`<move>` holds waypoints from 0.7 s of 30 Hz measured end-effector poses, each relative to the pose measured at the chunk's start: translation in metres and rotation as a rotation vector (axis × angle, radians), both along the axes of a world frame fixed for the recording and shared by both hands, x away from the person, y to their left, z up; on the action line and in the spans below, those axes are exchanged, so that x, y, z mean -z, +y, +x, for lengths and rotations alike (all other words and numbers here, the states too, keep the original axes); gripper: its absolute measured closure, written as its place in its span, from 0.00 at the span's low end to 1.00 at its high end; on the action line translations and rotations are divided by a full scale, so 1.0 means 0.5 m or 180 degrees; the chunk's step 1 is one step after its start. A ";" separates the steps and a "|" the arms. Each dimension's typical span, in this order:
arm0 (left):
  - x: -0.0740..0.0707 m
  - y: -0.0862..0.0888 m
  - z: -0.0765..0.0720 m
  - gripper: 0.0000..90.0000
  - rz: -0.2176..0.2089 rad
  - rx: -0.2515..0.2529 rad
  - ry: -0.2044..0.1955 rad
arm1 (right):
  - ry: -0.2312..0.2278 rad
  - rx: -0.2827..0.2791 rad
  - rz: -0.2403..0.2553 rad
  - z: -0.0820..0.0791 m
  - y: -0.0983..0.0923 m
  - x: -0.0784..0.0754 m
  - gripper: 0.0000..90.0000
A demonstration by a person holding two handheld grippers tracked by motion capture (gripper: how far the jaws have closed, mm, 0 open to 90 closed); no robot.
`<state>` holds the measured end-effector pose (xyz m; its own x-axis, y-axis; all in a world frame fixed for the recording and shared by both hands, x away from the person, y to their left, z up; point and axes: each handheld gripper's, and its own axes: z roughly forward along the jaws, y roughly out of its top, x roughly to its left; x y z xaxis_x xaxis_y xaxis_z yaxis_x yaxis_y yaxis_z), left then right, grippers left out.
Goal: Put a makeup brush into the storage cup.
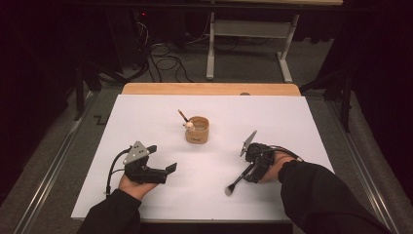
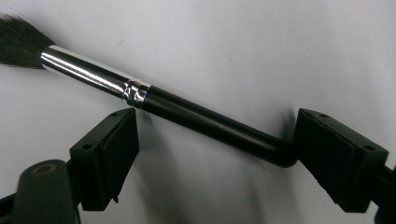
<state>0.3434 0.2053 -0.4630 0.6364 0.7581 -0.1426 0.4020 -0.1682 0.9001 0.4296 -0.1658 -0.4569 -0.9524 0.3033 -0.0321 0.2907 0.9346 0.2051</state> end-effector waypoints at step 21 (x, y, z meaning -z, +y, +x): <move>0.000 -0.001 -0.001 0.02 -0.0001 0.0007 0.0000 | -0.0023 0.0009 0.0003 -0.010 -0.003 -0.017 0.73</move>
<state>0.3430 0.2048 -0.4630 0.6381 0.7566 -0.1428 0.4017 -0.1689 0.9000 0.4246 -0.1674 -0.4485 -0.9513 0.3060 -0.0388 0.2918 0.9336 0.2080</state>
